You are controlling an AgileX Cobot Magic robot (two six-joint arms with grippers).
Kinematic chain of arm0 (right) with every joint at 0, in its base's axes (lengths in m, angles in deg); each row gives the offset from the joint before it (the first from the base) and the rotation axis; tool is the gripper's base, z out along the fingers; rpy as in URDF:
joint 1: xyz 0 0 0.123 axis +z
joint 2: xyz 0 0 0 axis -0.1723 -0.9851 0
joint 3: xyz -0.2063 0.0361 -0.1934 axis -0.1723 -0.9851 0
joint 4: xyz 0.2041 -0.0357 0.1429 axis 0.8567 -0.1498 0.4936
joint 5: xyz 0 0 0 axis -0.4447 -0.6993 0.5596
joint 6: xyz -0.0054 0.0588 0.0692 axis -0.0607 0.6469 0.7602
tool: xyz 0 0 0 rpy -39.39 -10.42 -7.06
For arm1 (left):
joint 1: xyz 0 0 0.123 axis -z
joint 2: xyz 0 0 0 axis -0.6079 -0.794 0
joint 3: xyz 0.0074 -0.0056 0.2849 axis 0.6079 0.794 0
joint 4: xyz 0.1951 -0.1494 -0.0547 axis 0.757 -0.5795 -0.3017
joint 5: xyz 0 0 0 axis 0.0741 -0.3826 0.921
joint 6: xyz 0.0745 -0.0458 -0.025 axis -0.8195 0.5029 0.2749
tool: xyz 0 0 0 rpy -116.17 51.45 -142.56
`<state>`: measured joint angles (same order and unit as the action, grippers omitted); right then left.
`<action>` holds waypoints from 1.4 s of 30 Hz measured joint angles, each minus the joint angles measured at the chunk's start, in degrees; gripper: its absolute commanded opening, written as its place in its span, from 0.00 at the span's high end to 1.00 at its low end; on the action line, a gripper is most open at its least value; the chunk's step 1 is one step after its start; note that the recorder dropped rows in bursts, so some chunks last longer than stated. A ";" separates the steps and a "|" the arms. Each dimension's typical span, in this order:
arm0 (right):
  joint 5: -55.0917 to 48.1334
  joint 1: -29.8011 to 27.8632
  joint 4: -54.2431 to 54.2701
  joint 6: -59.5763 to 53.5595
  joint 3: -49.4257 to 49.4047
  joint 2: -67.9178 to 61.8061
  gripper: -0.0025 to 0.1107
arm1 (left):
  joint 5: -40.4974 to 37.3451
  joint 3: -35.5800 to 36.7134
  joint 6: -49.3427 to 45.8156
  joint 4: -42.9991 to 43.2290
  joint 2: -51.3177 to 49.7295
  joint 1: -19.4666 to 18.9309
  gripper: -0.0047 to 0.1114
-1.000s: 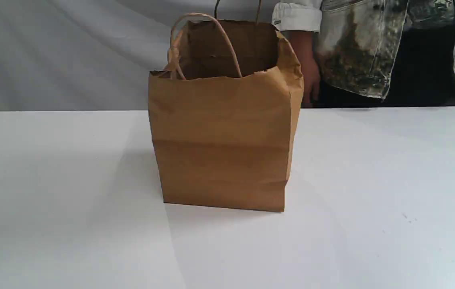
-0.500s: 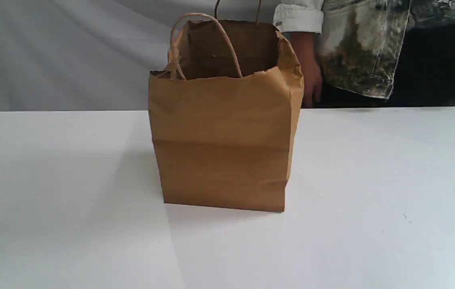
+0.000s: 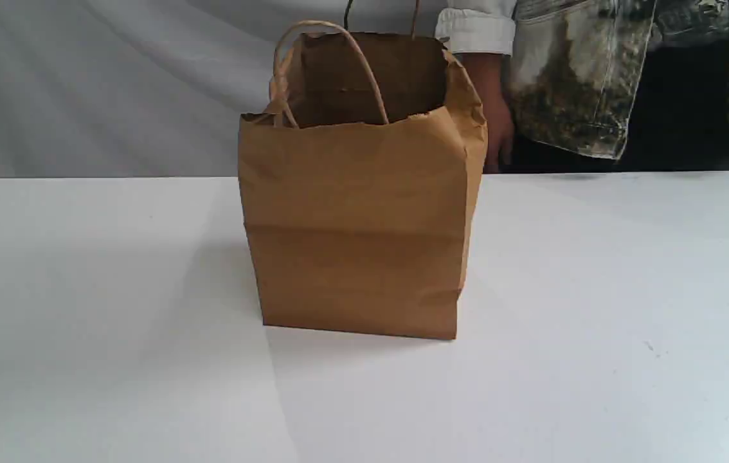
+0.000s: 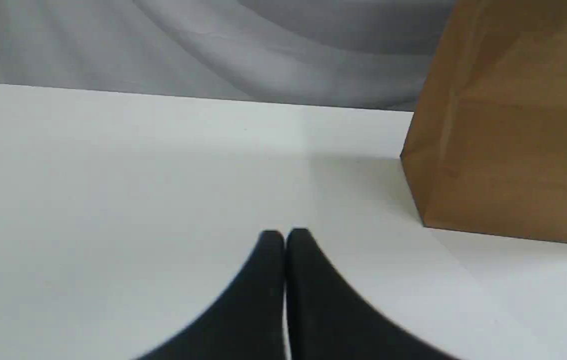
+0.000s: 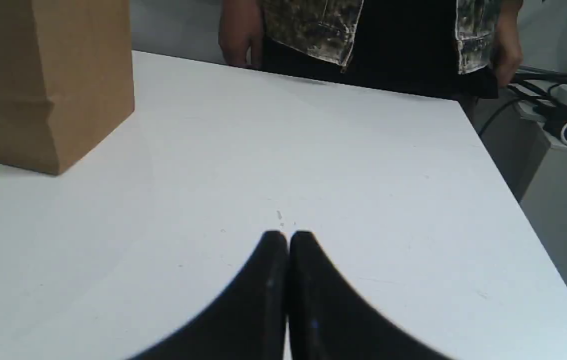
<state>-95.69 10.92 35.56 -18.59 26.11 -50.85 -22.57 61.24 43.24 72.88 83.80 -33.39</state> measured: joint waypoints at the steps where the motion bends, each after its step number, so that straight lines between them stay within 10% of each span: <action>1: 0.00 0.00 -0.03 0.11 0.00 0.00 0.98 | 0.00 0.00 0.00 0.00 0.00 0.00 0.96; 42: 0.00 5.43 -1.70 0.70 0.00 0.00 0.98 | 0.00 0.00 -0.12 0.00 0.00 0.00 0.96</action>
<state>-95.69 16.34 33.86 -17.88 26.11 -50.85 -22.57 61.24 43.12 72.88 83.80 -33.39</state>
